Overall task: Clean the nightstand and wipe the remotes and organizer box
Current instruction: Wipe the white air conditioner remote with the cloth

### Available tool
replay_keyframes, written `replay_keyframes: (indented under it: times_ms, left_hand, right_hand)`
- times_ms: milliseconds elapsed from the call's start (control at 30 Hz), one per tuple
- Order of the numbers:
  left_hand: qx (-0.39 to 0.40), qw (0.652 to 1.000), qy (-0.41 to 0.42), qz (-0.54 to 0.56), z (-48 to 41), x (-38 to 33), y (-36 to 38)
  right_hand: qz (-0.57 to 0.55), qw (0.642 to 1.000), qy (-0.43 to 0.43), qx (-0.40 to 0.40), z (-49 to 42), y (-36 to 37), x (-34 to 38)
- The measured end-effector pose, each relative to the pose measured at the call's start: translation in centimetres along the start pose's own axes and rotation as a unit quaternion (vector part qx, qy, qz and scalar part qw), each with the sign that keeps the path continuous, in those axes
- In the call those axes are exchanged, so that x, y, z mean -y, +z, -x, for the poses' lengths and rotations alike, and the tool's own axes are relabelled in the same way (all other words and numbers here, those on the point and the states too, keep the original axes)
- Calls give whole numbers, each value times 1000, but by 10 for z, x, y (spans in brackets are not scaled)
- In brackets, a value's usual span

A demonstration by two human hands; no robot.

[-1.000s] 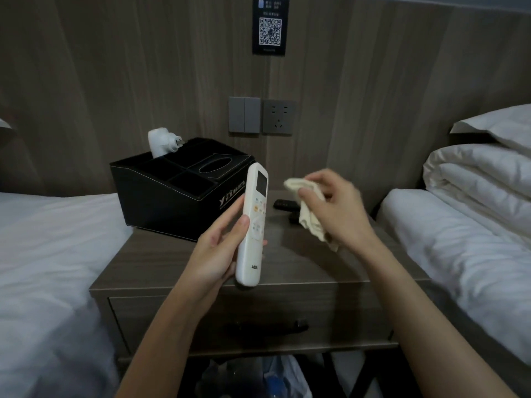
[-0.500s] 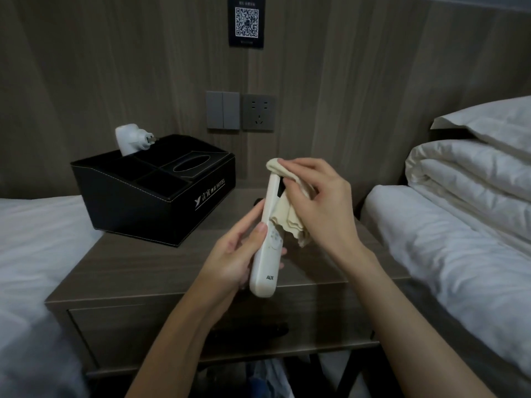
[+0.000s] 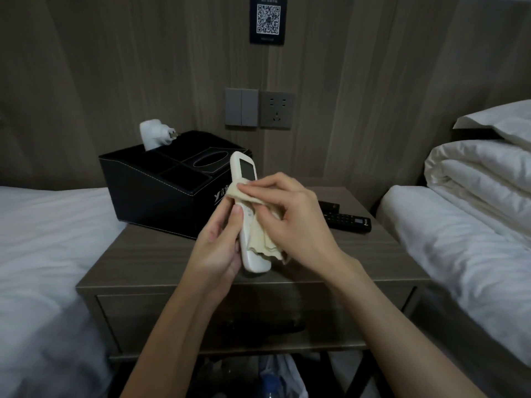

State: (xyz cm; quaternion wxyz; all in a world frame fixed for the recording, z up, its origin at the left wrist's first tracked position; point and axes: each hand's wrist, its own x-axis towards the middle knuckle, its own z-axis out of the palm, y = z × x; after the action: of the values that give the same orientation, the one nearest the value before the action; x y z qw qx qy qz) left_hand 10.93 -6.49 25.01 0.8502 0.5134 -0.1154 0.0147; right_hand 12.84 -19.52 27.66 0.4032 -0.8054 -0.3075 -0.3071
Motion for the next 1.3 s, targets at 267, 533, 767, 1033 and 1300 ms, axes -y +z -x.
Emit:
replay_keyframes:
  times_ms: [267,533,767,1033,1300]
  left_hand:
    - [-34,997,-5,68,-1,-6,-13]
    - [-57,993,14,102,1,-11,-21]
    - [-75,989,47,115,0,-21,-36]
    - [-104,987,45,118,0,-18,-33]
    - [24,997,-47,59,5,-13,-15]
  right_hand:
    - [-28,998,5,50,-2,7,15]
    - [-99,986,66,115,-5,-1,24]
    - [-105,980,31,165,4,-2,24]
    - [-105,972,41,207,10,-18,19]
    - [-56,995,78,4,-5,-34,8]
